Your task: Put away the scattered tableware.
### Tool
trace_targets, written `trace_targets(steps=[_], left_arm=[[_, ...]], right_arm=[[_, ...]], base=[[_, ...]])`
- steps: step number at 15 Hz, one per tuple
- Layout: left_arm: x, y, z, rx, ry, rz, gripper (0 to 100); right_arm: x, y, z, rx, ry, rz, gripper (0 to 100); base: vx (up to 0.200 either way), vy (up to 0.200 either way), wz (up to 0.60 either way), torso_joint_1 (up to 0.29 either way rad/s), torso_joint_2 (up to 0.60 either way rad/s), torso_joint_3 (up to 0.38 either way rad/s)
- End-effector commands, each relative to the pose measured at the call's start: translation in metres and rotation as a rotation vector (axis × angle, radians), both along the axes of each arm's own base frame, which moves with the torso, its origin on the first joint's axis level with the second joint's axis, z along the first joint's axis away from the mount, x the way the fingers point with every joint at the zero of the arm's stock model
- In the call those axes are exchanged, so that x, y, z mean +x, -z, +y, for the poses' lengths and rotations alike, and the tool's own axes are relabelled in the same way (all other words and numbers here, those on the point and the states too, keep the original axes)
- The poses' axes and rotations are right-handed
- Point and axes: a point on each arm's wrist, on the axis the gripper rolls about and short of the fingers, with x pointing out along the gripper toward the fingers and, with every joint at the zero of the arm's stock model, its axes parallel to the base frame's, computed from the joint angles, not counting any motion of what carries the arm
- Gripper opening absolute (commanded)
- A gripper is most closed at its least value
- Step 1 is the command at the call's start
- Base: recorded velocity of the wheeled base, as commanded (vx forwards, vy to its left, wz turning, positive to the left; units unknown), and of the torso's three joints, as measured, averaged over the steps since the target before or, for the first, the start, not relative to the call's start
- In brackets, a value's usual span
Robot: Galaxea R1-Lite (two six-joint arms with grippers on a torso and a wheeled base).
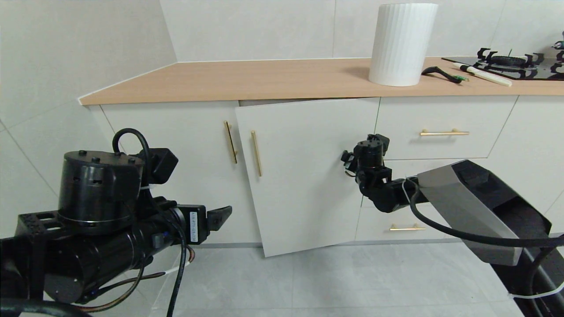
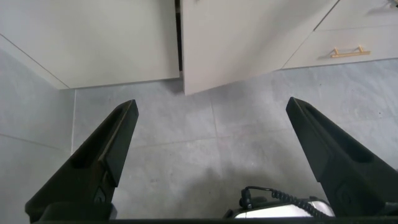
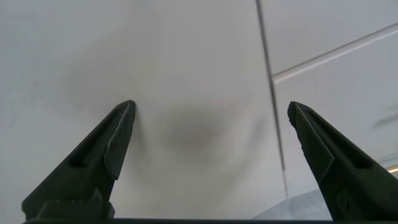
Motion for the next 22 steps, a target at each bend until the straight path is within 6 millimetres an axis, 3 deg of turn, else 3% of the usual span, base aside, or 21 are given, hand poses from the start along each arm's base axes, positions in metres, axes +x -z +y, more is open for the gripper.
trace_targets(steps=[1,14,17,20,21,22], left_arm=[[0.0,0.0,0.0,-0.001,-0.001,0.001,100],[0.002,0.003,-0.001,0.002,-0.002,0.01,100],[0.002,0.003,-0.001,0.003,-0.002,0.012,100],[0.002,-0.001,0.001,-0.01,-0.01,-0.013,100],[0.003,-0.003,0.004,-0.02,-0.029,-0.036,100],[0.005,-0.01,0.013,-0.027,-0.096,-0.088,100]], right_arm=[[0.008,0.006,-0.006,-0.016,0.034,-0.007,100],[0.022,0.012,-0.02,-0.044,0.113,-0.027,100],[0.02,0.005,-0.019,-0.038,0.112,-0.039,100],[-0.009,-0.022,-0.011,-0.045,0.081,-0.013,100],[-0.025,-0.035,-0.01,-0.048,0.063,-0.001,100],[-0.053,-0.062,-0.015,-0.041,0.031,-0.012,100]], base=[[0.0,0.0,0.0,0.0,0.0,0.0],[0.0,0.0,0.0,0.0,0.0,0.0],[0.0,0.0,0.0,0.0,0.0,0.0],[0.0,0.0,0.0,0.0,0.0,0.0],[0.0,0.0,0.0,0.0,0.0,0.0],[0.0,0.0,0.0,0.0,0.0,0.0]])
